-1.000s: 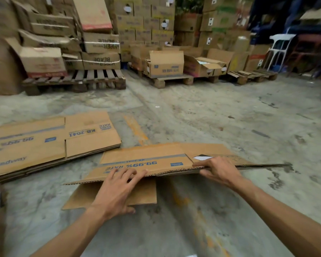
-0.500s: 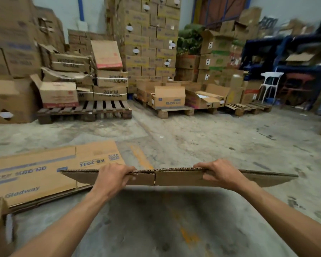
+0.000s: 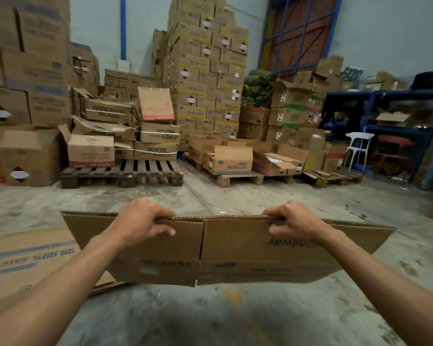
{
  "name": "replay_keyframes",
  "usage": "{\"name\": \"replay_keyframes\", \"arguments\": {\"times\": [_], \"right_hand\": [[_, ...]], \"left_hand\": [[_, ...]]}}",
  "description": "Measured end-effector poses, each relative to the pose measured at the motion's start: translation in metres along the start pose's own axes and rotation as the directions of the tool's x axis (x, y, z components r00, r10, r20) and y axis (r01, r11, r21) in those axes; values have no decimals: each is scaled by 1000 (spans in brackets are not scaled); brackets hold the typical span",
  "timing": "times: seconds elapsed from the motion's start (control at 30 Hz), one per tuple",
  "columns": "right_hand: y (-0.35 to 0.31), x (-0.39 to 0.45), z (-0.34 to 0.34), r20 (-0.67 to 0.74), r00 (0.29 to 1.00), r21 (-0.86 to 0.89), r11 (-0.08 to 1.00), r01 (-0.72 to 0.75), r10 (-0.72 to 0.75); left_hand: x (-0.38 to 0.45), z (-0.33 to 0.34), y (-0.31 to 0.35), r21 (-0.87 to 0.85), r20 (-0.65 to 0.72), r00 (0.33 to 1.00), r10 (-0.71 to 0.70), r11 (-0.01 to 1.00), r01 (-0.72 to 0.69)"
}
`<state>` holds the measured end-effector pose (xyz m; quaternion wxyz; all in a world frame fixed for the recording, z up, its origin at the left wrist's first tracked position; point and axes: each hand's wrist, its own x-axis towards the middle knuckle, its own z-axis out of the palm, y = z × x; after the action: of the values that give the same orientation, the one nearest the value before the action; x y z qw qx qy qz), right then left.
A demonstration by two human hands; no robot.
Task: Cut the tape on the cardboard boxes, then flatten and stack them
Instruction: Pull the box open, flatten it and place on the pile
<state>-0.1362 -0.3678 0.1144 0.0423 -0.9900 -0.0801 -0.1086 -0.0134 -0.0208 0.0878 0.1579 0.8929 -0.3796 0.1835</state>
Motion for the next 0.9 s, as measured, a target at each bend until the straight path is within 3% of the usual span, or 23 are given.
{"name": "replay_keyframes", "arguments": {"times": [0.1,0.37,0.63,0.77,0.9], "right_hand": [[-12,8,-17,-6,1000,74,997,-22,22],[-63,52,-27,-232,972,-63,998,22,-35],[-124,137,41,-325,911,-185,962,200,-252],[-163,184,89,-389,844,-153,929,336,-369],[-186,241,156,-388,823,-119,908,402,-416]], "left_hand": [[3,-30,-5,80,-4,1000,30,996,-29],[-18,-75,-43,102,-166,985,-38,993,55],[-75,-92,-133,302,-328,943,-57,939,162],[-94,-84,-184,340,-343,926,-160,897,281],[-105,-56,-229,366,-285,898,-334,828,424]]}}
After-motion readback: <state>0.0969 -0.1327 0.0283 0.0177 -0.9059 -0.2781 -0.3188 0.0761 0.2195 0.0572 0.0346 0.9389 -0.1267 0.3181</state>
